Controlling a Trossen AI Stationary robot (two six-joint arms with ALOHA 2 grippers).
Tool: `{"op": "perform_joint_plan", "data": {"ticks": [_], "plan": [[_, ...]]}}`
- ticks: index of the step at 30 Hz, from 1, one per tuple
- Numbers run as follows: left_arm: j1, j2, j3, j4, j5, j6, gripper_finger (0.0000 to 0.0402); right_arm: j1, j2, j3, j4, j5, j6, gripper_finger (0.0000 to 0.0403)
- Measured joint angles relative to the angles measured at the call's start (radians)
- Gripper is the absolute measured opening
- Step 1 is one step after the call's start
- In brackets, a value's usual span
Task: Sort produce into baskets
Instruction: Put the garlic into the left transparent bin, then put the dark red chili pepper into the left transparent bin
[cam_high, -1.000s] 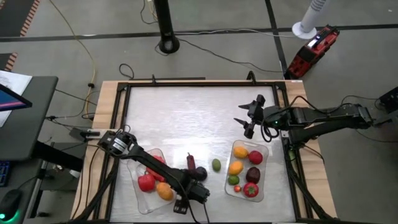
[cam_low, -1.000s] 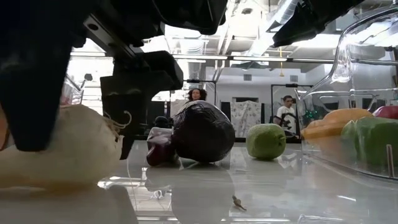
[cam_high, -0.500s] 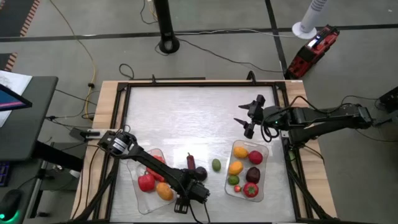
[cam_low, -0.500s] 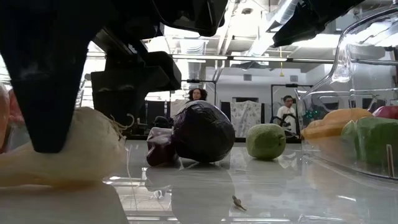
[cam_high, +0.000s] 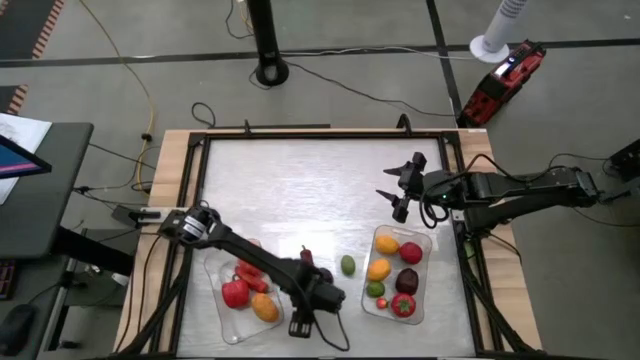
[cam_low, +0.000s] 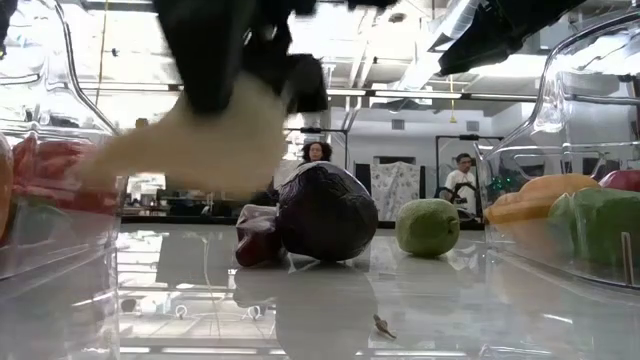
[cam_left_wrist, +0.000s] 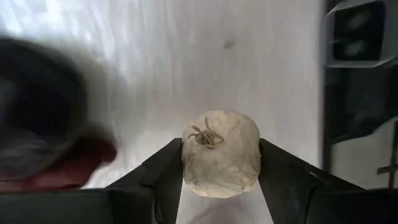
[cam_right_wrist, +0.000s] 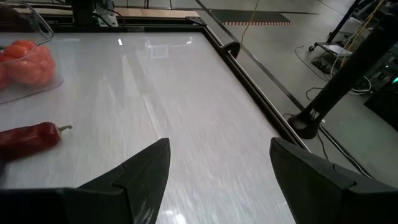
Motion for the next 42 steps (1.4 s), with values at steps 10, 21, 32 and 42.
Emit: {"op": "perform_joint_plan", "data": {"ticks": [10,21,32,42], "plan": [[0.038,-0.01,0.323,-0.481,-0.081,0.034,0.017,0.001,0.0,0.0,-0.002,0.0,-0.001,0.0301],[-0.02,-0.075,0.205,-0.616,-0.176,-0.029,0.0169,0.001,0.0,0.0,-0.019,-0.002,0.012,0.0301],[-0.064,-0.319,-0.186,-0.536,-0.175,-0.326,0.0181,0.005,0.0,0.0,-0.015,-0.002,0.015,0.0301],[-0.041,-0.346,-0.268,-0.417,-0.124,-0.346,0.0266,0.005,0.0,0.0,-0.008,-0.002,0.015,0.0301]]}}
